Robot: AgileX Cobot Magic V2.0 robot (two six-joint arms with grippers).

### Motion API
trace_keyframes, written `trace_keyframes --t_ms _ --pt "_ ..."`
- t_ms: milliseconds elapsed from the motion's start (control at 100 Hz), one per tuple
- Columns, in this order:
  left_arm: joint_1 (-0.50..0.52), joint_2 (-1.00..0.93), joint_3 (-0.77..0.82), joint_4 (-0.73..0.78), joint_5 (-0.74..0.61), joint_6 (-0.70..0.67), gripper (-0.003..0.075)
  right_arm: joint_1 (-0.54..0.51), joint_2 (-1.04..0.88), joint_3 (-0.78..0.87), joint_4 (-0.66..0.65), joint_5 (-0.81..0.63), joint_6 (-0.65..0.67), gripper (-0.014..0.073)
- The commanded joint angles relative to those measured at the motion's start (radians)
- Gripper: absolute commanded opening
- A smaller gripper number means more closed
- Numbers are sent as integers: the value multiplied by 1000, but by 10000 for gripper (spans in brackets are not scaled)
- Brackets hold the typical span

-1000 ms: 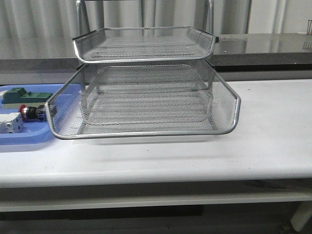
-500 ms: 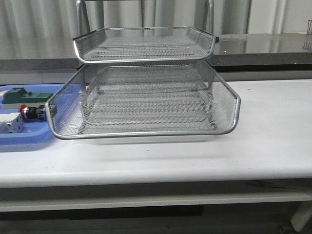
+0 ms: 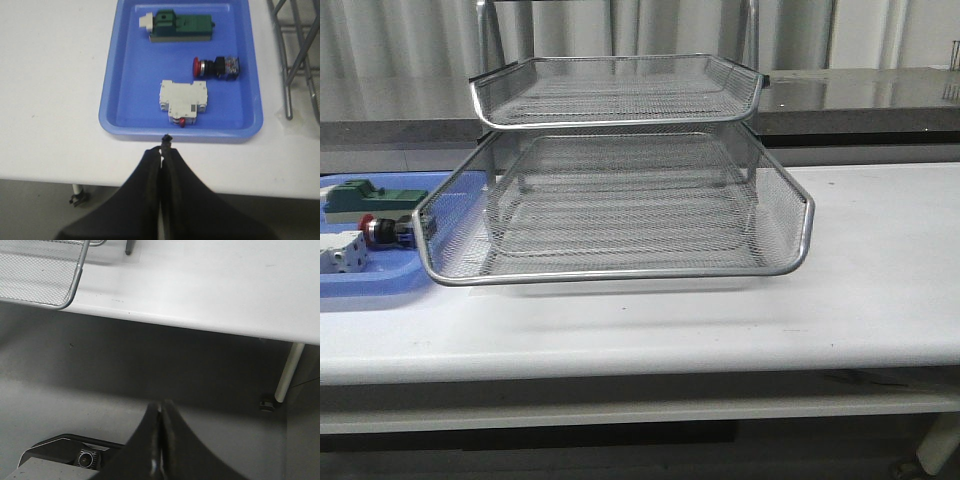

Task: Place button on rack with both arms
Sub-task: 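Release the pulled-out tray and withdraw the right gripper, then lower the left gripper onto the red push button and grasp it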

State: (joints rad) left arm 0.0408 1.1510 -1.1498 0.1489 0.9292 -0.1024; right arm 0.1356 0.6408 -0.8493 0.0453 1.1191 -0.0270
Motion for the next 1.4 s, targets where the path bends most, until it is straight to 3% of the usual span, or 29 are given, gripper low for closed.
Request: trace_keyframes --t_ms 0,260,330,420,590,670,1060,1200,1390 --pt "-6 78 -105 6 24 43 -20 -4 1 -34 -7 -52 -1 -67" --pt "-6 235 -193 -10 96 111 -17 -4 1 -34 -7 -52 -1 -67" --pt "-6 241 -193 -20 100 128 15 -4 1 -34 -7 -52 -1 -67" --pt "-6 243 -193 -41 103 187 142 -4 1 -34 -7 -52 -1 -67" --pt "-6 243 -193 -44 104 192 538 -4 1 -34 -7 -52 -1 -67" --pt "-6 243 -193 -44 104 192 634 -4 1 -34 -7 -52 -1 -67" --pt "-6 249 -193 -46 65 205 638 -4 1 -34 -7 -52 -1 -67" --pt "-6 283 -197 -61 -35 324 638 -4 1 -34 -7 -52 -1 -67" --pt "-6 403 -288 -113 -48 508 640 -4 1 -34 -7 -52 -1 -67"
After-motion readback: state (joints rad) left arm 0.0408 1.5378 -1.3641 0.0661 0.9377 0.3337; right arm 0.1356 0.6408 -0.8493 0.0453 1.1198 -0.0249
